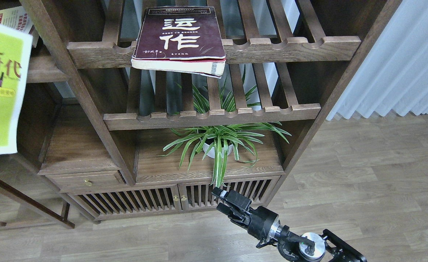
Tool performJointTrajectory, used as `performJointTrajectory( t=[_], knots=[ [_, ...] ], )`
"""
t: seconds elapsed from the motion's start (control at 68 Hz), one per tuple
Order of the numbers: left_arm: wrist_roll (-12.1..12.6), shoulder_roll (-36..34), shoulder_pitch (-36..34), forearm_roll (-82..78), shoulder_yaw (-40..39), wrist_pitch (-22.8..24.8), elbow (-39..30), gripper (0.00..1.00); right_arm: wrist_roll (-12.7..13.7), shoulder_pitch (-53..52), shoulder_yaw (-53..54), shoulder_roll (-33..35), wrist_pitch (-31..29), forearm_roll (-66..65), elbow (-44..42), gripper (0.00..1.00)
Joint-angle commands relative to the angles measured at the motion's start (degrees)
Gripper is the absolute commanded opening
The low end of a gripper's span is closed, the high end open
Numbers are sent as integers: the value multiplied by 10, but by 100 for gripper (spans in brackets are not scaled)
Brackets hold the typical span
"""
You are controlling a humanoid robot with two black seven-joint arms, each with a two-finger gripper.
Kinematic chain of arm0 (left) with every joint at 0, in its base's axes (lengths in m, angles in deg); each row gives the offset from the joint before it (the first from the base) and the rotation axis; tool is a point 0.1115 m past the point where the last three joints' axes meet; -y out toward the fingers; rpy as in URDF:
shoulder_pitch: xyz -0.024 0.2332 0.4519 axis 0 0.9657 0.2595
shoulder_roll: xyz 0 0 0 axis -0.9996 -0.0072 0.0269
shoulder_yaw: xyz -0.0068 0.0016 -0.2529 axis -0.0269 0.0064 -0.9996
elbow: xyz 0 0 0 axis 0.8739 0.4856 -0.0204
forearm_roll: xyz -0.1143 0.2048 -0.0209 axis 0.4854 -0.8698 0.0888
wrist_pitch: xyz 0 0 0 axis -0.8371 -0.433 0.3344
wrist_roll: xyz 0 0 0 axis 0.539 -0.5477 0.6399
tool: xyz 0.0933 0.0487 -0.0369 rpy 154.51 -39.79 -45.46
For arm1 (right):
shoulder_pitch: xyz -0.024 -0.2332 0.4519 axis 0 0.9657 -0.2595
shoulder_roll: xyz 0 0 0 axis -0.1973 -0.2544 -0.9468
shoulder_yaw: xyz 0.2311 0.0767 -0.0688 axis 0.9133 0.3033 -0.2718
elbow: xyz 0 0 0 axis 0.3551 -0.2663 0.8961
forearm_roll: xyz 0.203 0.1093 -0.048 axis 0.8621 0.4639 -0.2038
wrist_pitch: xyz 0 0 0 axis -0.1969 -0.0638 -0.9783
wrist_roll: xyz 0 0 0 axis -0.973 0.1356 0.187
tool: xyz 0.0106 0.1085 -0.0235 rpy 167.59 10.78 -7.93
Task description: Organize books on shelf
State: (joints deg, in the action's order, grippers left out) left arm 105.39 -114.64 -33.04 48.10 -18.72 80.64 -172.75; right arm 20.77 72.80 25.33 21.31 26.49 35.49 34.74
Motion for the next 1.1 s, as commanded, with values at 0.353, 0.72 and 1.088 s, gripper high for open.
performJointTrajectory(
  t=[0.353,0.72,1.088],
  knots=[
    [14,7,-133,-4,72,0,134,0,0,6,-2,0,0,-2,0,100],
    [61,98,-167,-7,72,0,187,0,0,14,-2,0,0,-2,4,100],
    [94,169,-215,-7,73,0,214,0,0,28,-2,0,0,-2,8,100]
  ],
)
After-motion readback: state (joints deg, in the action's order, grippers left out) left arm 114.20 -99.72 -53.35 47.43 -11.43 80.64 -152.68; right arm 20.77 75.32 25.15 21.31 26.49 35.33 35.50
